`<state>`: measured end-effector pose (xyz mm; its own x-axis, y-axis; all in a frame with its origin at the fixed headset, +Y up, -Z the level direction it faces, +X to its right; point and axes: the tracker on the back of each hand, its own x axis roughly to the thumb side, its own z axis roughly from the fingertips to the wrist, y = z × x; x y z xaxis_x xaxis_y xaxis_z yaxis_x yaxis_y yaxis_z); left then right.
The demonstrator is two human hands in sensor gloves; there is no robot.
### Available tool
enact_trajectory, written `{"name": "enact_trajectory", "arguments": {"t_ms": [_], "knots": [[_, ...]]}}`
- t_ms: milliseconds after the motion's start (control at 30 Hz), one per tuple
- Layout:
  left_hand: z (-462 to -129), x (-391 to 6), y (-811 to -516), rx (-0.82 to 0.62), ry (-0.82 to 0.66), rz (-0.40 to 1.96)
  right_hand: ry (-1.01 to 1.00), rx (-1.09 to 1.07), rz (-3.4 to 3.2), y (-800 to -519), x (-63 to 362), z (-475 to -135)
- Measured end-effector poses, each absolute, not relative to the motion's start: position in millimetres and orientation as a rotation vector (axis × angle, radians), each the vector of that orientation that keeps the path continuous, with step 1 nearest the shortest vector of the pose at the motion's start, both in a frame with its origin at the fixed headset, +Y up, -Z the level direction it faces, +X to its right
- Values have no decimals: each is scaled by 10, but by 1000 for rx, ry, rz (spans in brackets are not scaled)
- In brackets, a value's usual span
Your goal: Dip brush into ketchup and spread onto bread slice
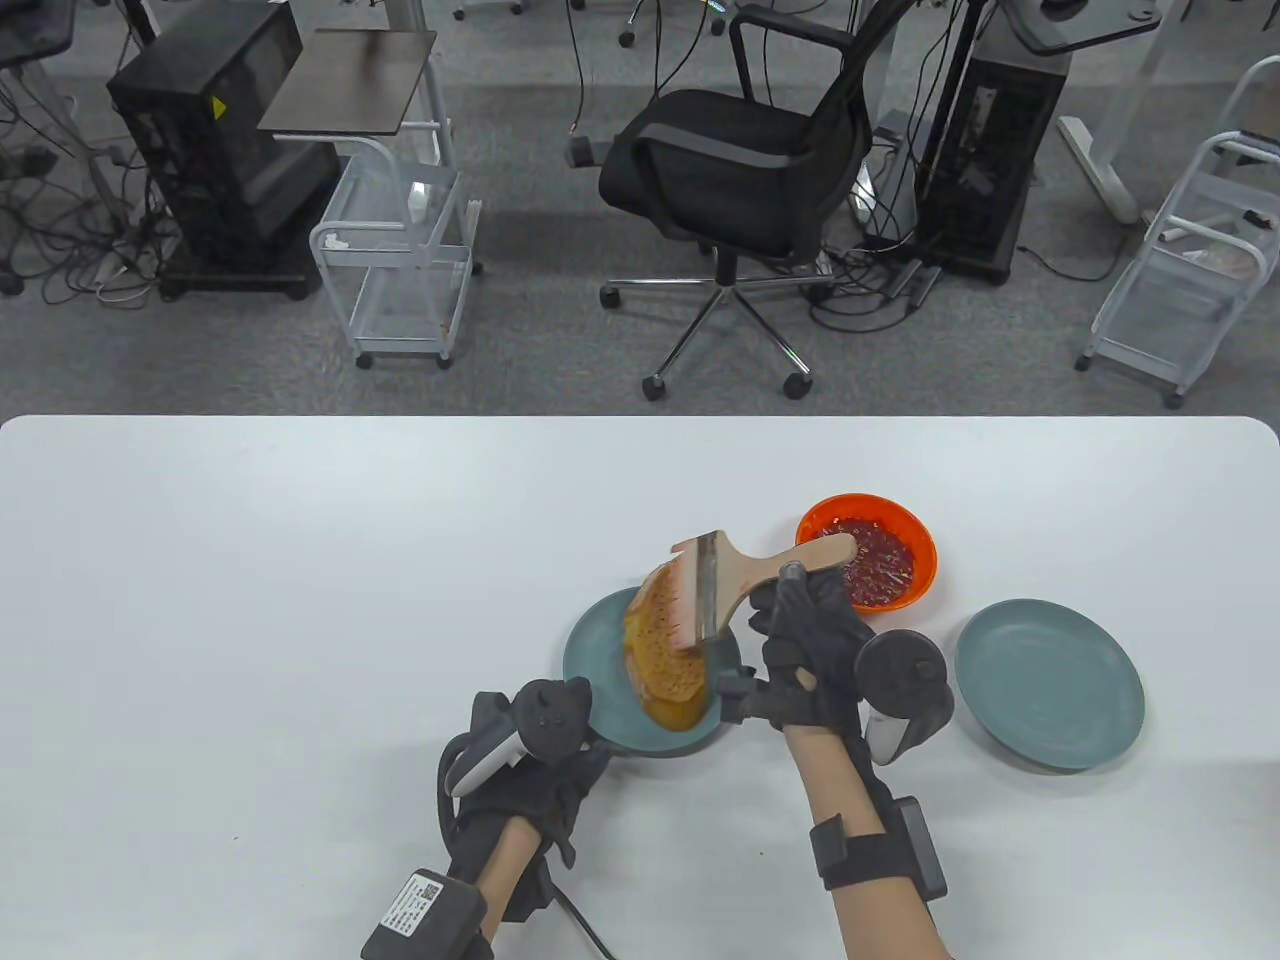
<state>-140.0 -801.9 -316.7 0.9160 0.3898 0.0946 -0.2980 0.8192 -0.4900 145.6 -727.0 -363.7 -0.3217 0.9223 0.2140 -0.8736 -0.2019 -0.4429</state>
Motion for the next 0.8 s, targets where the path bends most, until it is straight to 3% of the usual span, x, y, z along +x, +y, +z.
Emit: {"name": "enact_trajectory", "arguments": {"t_ms": [100,333,600,800], "knots": [[-3168,-1401,-8020,-491,-197,374,-567,-94,1865,-7274,1341,-3629],[-3164,-1396,-8026,-496,-200,370,-789,-94,2008,-7093,1569,-3588],[-3165,-1395,-8030,-497,-202,375,-565,-105,1871,-7274,1353,-3623],[-3169,-1392,-8032,-499,-203,373,-769,-135,1980,-7150,1623,-3591]]}}
